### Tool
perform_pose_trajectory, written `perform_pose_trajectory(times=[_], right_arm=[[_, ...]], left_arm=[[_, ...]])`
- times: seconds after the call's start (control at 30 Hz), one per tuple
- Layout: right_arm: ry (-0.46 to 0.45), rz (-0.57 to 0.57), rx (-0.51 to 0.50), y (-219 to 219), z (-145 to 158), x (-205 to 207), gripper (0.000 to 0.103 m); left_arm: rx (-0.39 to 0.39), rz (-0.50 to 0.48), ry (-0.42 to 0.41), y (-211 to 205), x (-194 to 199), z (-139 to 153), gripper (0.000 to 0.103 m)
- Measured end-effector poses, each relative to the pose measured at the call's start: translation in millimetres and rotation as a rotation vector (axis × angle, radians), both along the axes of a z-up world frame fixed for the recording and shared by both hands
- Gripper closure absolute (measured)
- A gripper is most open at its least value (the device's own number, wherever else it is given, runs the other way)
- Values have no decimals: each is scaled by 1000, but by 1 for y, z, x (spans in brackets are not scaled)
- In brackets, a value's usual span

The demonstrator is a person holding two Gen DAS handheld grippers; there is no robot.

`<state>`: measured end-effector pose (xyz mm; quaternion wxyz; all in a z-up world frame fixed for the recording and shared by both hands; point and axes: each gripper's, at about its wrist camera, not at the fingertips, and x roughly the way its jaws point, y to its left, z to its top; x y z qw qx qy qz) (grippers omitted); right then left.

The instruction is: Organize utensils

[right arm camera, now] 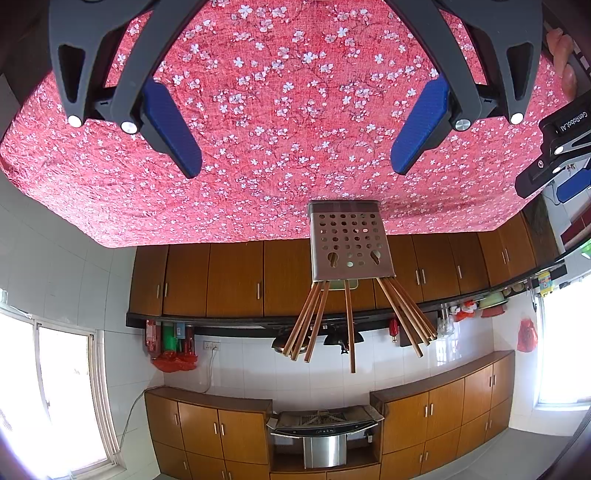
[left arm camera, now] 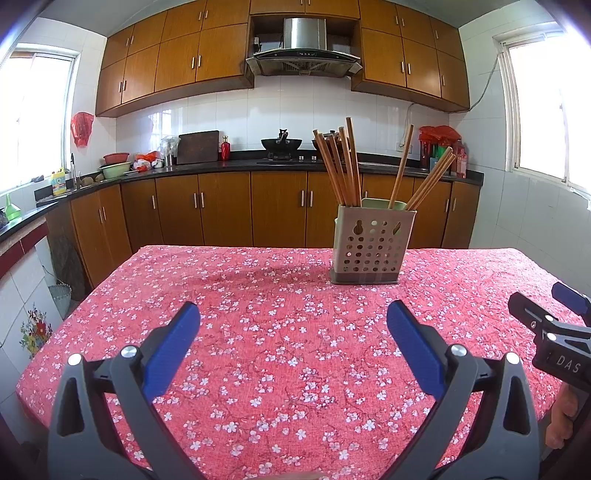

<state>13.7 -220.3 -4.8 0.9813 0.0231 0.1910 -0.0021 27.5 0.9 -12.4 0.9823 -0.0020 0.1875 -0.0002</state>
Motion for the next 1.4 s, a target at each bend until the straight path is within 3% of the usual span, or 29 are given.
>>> perform_pose_trajectory(times=[1.4], right_arm=[[11, 3, 4, -7, -6, -1, 2]], left_arm=[[-1, -2, 10, 2, 3, -4, 4]])
